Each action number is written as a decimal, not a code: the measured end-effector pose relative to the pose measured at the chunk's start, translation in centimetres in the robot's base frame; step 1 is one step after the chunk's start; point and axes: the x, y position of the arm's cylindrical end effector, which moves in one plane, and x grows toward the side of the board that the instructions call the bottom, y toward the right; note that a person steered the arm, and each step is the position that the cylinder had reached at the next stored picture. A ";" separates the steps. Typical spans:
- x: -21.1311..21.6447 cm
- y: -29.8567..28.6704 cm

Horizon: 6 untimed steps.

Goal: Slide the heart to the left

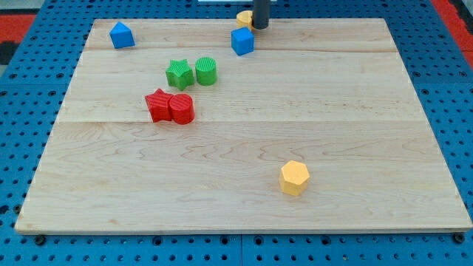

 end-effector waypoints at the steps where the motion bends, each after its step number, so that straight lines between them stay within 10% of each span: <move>1: 0.2 -0.4; 6: 2.8 -8.2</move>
